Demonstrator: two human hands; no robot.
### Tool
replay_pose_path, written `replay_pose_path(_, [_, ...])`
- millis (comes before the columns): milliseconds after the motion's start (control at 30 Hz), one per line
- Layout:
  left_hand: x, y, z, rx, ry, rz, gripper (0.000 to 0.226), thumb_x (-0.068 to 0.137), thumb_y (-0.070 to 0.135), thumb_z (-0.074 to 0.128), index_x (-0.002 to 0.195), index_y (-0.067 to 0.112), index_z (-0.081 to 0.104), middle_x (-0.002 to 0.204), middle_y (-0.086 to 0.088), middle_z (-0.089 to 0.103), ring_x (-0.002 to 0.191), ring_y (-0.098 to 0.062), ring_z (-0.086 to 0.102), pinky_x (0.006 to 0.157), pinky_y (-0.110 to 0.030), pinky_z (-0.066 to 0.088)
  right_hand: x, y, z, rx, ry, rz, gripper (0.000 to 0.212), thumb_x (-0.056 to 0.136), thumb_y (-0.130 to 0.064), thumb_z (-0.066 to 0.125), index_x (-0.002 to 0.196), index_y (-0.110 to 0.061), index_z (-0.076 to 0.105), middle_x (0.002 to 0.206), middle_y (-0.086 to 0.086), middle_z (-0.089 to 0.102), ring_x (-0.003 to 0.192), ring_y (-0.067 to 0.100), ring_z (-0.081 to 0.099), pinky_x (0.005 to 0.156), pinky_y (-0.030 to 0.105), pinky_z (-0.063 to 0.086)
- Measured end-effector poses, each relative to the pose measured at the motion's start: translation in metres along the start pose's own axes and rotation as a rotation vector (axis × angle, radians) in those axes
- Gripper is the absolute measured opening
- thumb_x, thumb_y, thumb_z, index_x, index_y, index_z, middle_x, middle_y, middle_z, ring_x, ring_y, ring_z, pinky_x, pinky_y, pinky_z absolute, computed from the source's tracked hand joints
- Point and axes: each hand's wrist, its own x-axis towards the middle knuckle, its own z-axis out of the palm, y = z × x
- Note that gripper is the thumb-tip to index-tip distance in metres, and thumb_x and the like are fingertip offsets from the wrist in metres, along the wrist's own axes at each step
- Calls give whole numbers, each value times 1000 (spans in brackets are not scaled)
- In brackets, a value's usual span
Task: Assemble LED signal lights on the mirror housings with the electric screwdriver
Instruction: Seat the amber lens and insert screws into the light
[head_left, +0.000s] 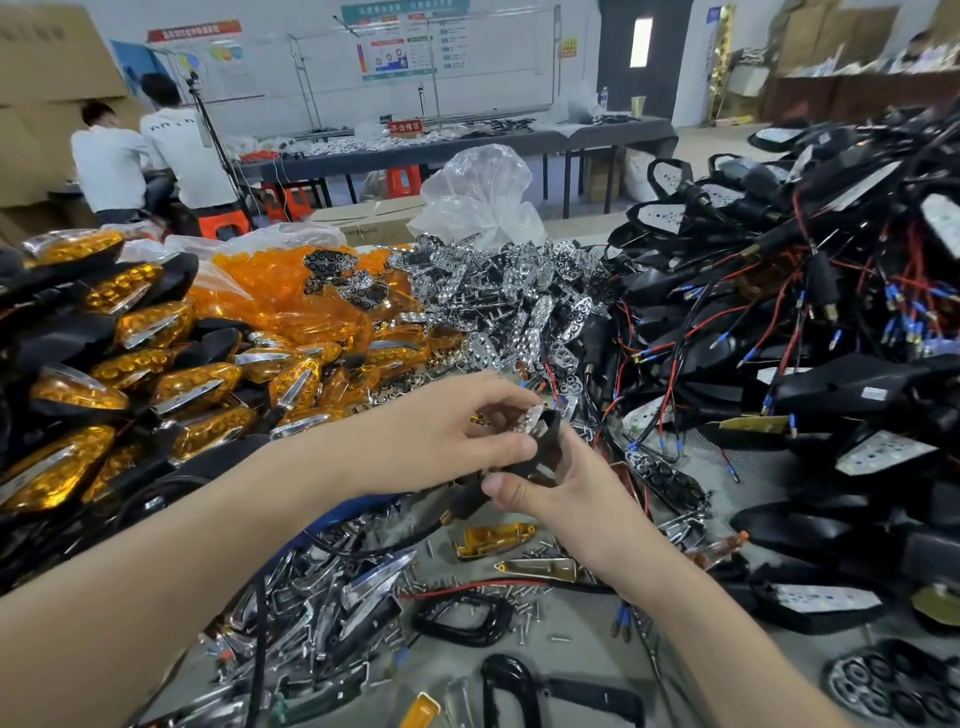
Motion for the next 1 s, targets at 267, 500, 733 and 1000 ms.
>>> replay_pose_path(267, [-4,-6,-1,2,-46,-50,41,95,39,64,133,27,56,117,17,59,109,5,56,98,-25,50,-1,-1,1,22,11,-14,85,55,-68,90,125,-29,59,123,-9,73,120,11,66,108,48,49])
replay_pose_path(500, [-7,-11,2,-101,-7,-29,33,94,38,67,125,32,57,110,23,64,107,0,62,92,-28,55,-1,-2,1,11,-2,-16,90,51,-72,89,125,-31,59,121,-12,73,119,8,66,108,46,48])
replay_pose_path(733, [-7,-13,0,-139,-27,-64,30,90,40,71,116,34,56,106,11,67,101,-10,64,88,-36,55,0,-1,0,-19,-5,2,79,57,-62,90,121,-29,60,115,-12,75,112,7,69,104,46,52])
replay_pose_path(1000, [-8,-10,1,-118,0,-83,33,86,47,72,112,35,56,100,14,62,92,-5,61,87,-31,54,1,0,-1,-29,16,0,67,59,-56,90,114,-27,63,109,-9,76,106,9,71,101,49,54])
